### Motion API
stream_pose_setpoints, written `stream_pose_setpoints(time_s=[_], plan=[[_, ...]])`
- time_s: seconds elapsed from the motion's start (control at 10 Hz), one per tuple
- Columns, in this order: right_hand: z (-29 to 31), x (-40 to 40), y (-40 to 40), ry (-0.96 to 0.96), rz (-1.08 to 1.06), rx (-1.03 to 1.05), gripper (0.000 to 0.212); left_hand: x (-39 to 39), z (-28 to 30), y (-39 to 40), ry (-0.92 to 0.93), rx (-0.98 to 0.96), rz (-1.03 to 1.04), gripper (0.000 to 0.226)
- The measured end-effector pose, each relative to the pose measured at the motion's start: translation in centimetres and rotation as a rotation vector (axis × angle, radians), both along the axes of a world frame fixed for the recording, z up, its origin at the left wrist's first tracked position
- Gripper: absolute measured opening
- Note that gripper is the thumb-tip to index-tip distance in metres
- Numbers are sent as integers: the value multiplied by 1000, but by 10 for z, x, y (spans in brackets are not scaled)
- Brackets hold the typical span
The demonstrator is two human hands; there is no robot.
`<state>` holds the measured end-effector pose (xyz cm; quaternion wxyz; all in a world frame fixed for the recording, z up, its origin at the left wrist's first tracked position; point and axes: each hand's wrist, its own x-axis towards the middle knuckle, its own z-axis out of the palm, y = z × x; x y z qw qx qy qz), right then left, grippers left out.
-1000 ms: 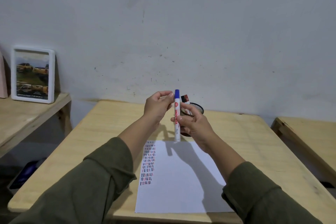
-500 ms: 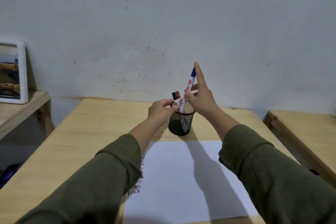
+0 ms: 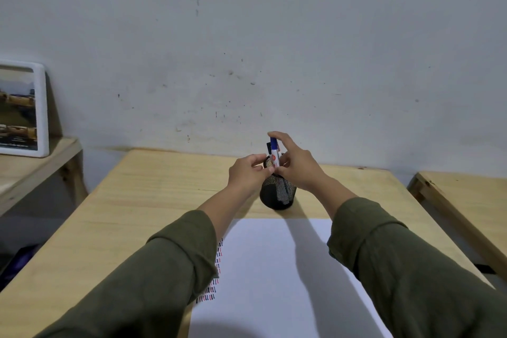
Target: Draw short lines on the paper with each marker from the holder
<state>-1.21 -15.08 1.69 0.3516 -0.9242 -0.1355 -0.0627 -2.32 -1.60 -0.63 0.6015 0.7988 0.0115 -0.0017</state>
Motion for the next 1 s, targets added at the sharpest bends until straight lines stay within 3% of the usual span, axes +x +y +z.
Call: stream_pose_setpoints(time_s=[0.3,0.5,0.8,1.0], plan=[[-5,9,-2,23,21,-39,61,1,-3,0,8,12,1,45],[-3,5,-1,17,12,-6,65,2,-3,-1,13,20,2,45],[-3,1,-2,-83,-62,46,66,-2,0,-3,10,-1,32,45],[12,-31,3,-222,-78,219,58,-16,1,-3,-117,3,156,30]])
